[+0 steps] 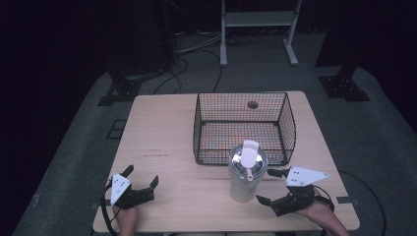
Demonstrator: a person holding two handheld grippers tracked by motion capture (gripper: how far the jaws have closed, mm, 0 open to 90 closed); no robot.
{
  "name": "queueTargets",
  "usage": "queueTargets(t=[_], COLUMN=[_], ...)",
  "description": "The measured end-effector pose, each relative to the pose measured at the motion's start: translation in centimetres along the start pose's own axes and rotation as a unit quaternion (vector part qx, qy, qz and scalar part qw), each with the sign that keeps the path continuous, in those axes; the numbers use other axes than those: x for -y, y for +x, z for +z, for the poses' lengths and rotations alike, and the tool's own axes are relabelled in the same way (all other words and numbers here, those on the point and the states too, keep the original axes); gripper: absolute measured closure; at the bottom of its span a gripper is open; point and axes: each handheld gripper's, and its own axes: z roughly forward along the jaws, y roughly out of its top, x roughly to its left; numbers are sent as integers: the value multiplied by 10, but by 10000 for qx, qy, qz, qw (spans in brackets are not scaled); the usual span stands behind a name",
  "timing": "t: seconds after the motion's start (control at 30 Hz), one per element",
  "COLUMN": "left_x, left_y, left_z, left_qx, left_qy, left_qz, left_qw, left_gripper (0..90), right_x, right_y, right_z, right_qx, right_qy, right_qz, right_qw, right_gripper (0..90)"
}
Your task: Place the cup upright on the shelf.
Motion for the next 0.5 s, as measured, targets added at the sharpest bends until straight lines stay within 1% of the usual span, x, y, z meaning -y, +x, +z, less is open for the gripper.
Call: queueTargets(t=[0.13, 0.2, 0.23, 0.27, 0.3, 0.4, 0.47, 0.5], left_x=[0, 0, 0, 0, 0, 0, 0, 0], left_y=[0, 0, 0, 0, 0, 0, 0, 0], left_z=[0, 0, 0, 0, 0, 0, 0, 0], left_qx=[4, 6, 10, 10, 12, 17, 15, 17], left_qy=[-3, -4, -3, -3, -7, -4, -5, -14], left_qz=[1, -6, -2, -2, 2, -7, -9, -3], left_qw=[10000, 10000, 10000, 10000, 10000, 10000, 10000, 10000], left_gripper=[0, 0, 0, 0, 0, 0, 0, 0], right_x=[-1, -2, -2, -2, -1, -1, -1, -1], right_y=[0, -1, -2, -2, -4, -5, -5, -5], right_z=[10, 15, 18, 18, 23, 29, 32, 35], right_qx=[-24, 2, -37, -37, -80, -113, -107, -93], right_qy=[-25, -28, -18, -18, -20, -46, -57, -48], right_qz=[-1, 21, 9, 9, 69, 127, 101, 113], right_qw=[10000, 10000, 10000, 10000, 9999, 9998, 9999, 9999], right_gripper=[87, 86, 84, 84, 83, 83, 83, 83])
